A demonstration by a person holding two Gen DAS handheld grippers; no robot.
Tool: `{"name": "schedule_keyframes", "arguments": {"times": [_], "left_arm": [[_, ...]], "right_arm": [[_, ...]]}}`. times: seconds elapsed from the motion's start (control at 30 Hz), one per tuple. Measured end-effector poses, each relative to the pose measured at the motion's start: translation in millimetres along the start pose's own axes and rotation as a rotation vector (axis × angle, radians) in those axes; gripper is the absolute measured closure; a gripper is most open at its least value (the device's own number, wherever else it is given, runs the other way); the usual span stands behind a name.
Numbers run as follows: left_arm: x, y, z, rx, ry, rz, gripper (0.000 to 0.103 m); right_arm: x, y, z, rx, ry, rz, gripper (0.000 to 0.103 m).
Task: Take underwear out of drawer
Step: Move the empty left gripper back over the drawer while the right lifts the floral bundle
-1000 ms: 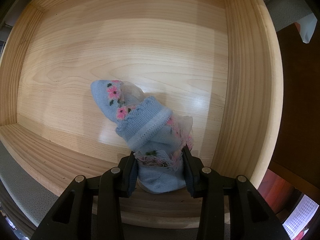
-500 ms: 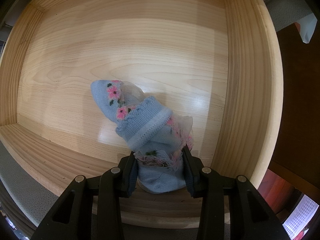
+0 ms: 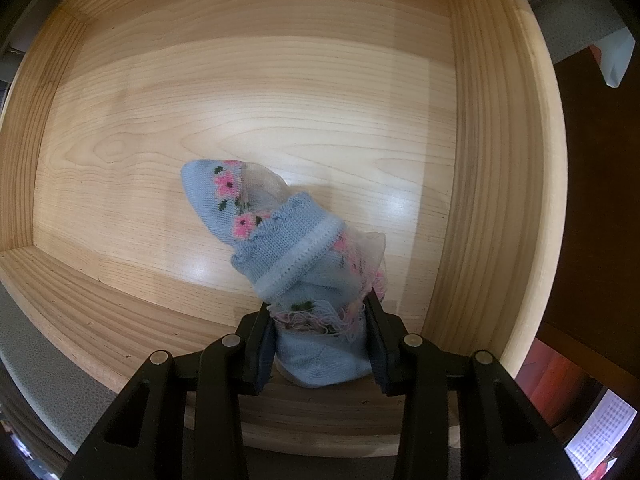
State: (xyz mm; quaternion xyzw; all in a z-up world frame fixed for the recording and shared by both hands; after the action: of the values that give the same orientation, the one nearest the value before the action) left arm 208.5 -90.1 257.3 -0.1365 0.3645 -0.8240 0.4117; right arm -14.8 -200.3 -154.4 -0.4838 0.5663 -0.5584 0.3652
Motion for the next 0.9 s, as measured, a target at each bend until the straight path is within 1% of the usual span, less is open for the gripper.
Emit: {"name": "schedule_keyframes", "arguments": {"times": [0.07, 0.2, 0.37, 0.47, 0.53, 0.67, 0.8, 0.9], "left_arm": [[-5.3, -7.0, -19.1, -0.014, -0.002, 0.011, 0.039], [-19.1, -3.0, -67.4, -0.071, -0.068, 0.010, 0.039], [-31.9, 25.7, -135.9, -0.183, -0.169, 0.034, 0.039], [-33.9, 41.9, -165.4, -0.238, -0.200, 0.050, 0.039], [-32.6, 48.1, -181.5, -0.244, -0.212, 0.064, 0.039], [-26.5, 61.1, -204.5, -0.231, -0.198, 0.121, 0.039], [-22.2, 74.7, -218.7, -0.223, -0.215, 0.124, 0.039], [-22.6, 81.5, -226.0, -0.221, -0.209, 0.121, 0.039]], "right_arm": [[0.0, -0.1, 0.1, 0.000, -0.001, 0.000, 0.065], [0.1, -1.7, 1.1, -0.003, 0.000, 0.001, 0.065], [0.5, -3.6, 2.3, -0.009, -0.003, -0.002, 0.065], [0.9, -4.4, 3.1, -0.010, -0.002, -0.003, 0.065], [1.0, -4.6, 3.6, -0.011, -0.004, -0.004, 0.065], [0.4, -6.2, 4.2, -0.007, -0.001, -0.004, 0.065], [0.2, -7.9, 3.9, 0.005, -0.002, -0.009, 0.066], [-0.5, -9.6, 2.4, 0.014, -0.001, -0.011, 0.066]]}}
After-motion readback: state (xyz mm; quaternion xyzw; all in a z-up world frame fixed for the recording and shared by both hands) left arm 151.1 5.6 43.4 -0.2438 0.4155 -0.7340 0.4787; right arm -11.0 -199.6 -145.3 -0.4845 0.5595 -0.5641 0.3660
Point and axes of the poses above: each gripper's, at about its wrist camera, not at the fingertips, and y roughly the way its jaws point, x to its right, z to its top, the point moved 7 cm from there along y, roughly the way its jaws point, and after that the axes turned 8 degrees about -z, right-handed, at the moved point
